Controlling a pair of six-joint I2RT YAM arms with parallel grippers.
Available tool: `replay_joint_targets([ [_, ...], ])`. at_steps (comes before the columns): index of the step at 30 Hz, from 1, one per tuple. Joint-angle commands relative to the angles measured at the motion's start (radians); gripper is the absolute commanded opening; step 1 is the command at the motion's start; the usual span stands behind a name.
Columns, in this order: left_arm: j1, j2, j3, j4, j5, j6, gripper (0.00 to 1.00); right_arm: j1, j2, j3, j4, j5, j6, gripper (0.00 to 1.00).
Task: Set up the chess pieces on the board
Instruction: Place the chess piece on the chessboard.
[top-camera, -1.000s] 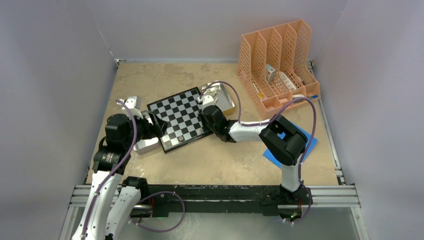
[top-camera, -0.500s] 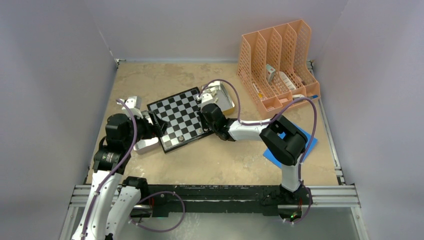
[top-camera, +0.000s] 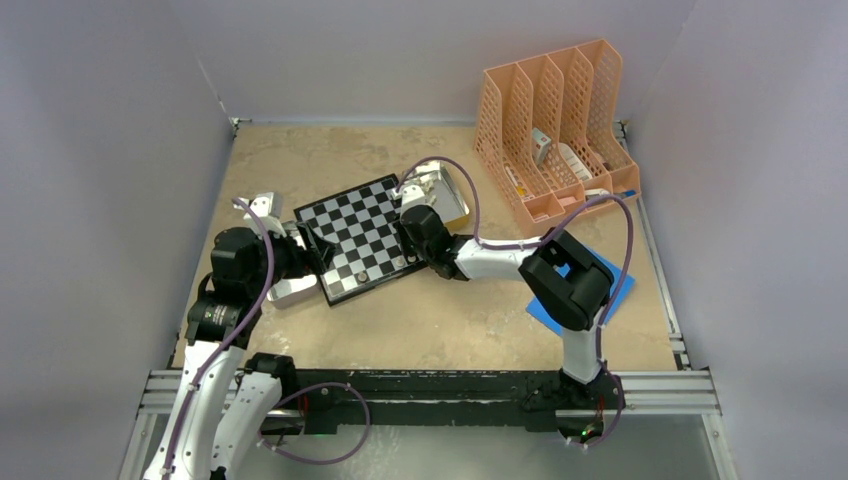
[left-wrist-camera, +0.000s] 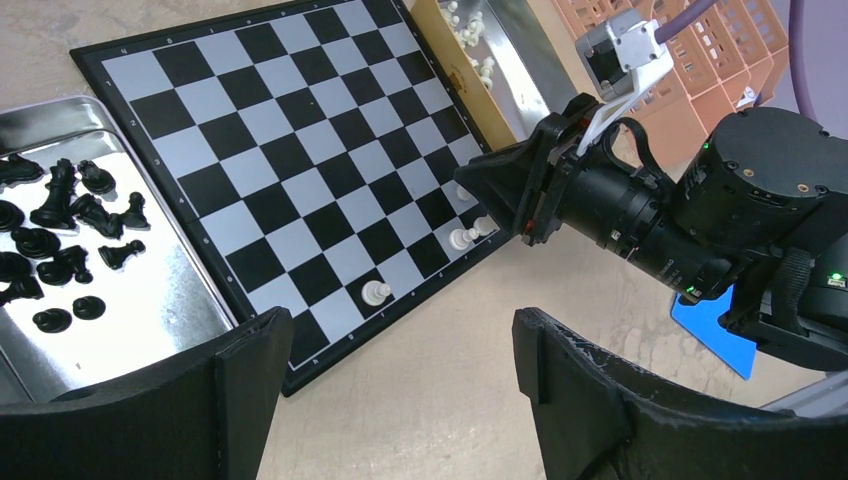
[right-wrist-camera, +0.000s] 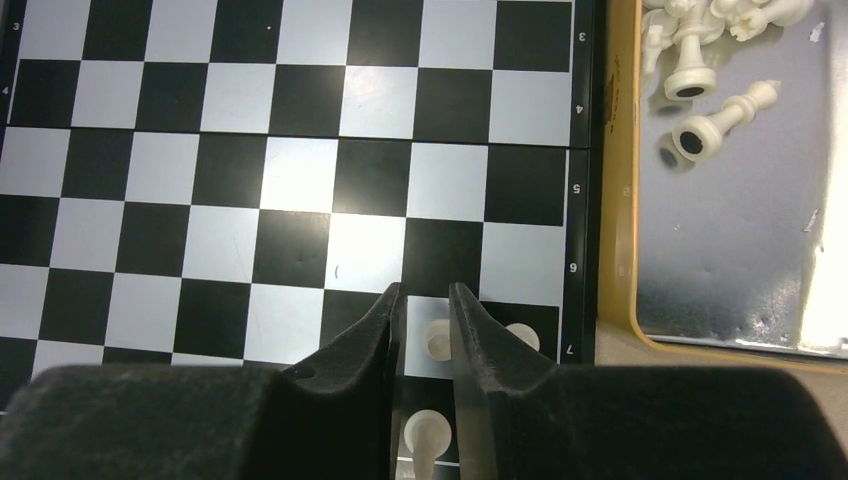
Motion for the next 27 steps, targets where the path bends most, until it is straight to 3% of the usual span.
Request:
replay_joint_targets([
  [1, -0.003, -0.007, 0.010, 0.017, -0.011, -0.011, 0.81, 0.003, 0.016, 0.044, -0.008, -0.002, 0.027, 0.27],
  [8, -0.003, -0.009, 0.011, 0.016, -0.014, -0.012, 0.81, 0.003, 0.017, 0.038, -0.017, -0.012, 0.029, 0.32],
  [27, -0.003, -0.011, 0.010, 0.014, -0.018, -0.014, 0.81, 0.003, 0.006, 0.035, -0.018, -0.027, 0.029, 0.28],
])
